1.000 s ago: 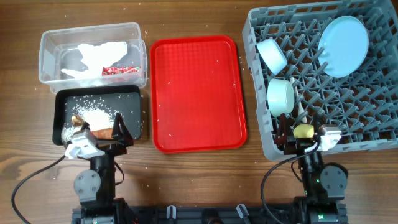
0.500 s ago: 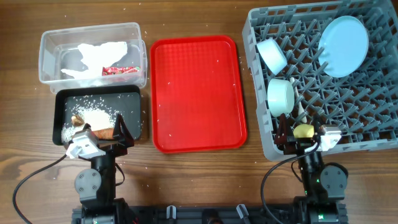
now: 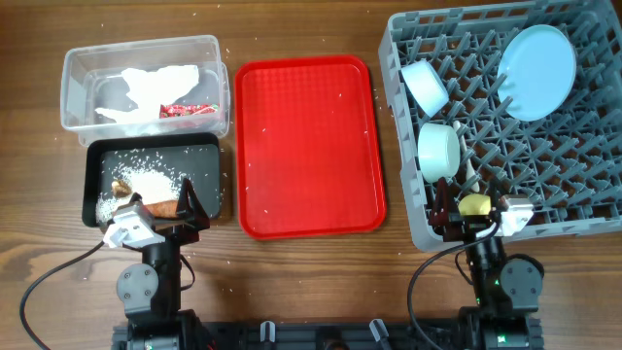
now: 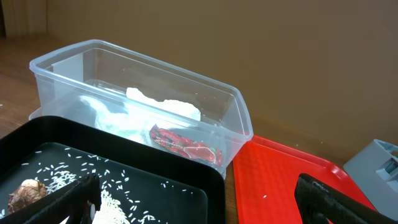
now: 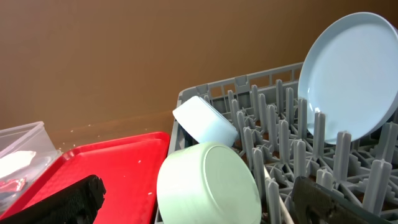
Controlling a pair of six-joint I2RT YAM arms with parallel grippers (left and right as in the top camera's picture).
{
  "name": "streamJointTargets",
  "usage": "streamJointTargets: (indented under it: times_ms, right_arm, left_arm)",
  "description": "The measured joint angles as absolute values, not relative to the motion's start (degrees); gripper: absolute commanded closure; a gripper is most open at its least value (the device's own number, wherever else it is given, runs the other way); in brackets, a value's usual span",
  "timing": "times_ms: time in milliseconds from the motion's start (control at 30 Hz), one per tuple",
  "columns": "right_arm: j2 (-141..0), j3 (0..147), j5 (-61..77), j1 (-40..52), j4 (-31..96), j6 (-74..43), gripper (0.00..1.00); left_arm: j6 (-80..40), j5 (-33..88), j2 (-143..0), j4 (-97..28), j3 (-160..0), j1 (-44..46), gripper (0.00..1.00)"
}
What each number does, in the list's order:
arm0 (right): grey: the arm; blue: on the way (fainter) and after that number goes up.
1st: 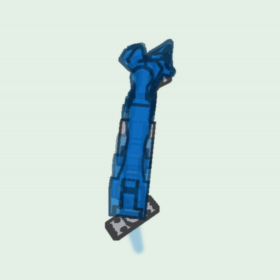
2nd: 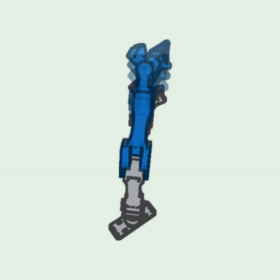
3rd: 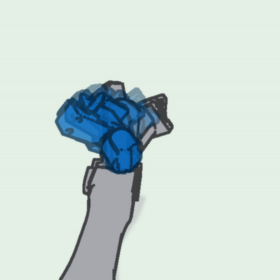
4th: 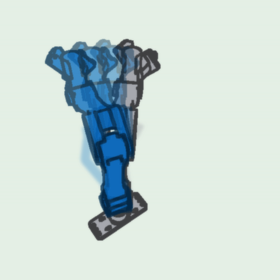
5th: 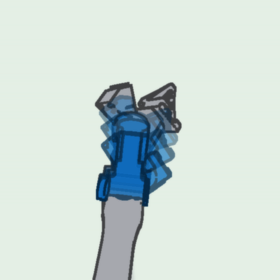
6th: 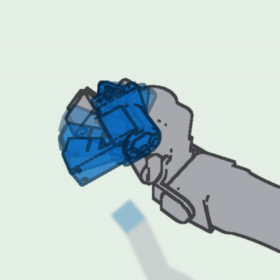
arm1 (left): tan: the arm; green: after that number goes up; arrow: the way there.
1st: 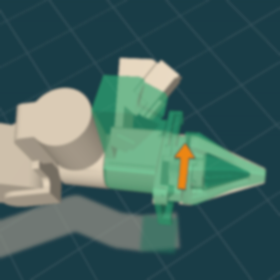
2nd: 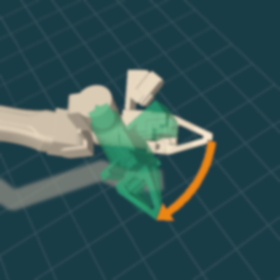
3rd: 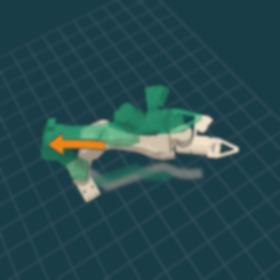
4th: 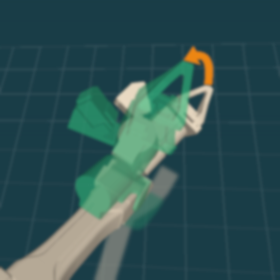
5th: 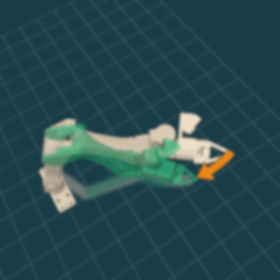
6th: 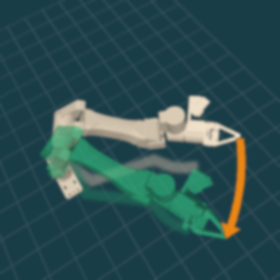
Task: Sort waste into correct bins and load items into the dishwasher rack
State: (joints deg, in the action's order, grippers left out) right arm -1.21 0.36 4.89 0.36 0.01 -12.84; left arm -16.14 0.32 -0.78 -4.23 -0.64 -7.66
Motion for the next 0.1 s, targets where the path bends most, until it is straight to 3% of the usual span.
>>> streamJointTargets:
  times_ms: [100]
  right_arm:
    - [-1.2,0.4,4.9,0.4,0.0,-12.8,0.00]
  left_arm:
    - [-16.1,0.3,-0.8,-4.3,-0.6,-7.7,0.00]
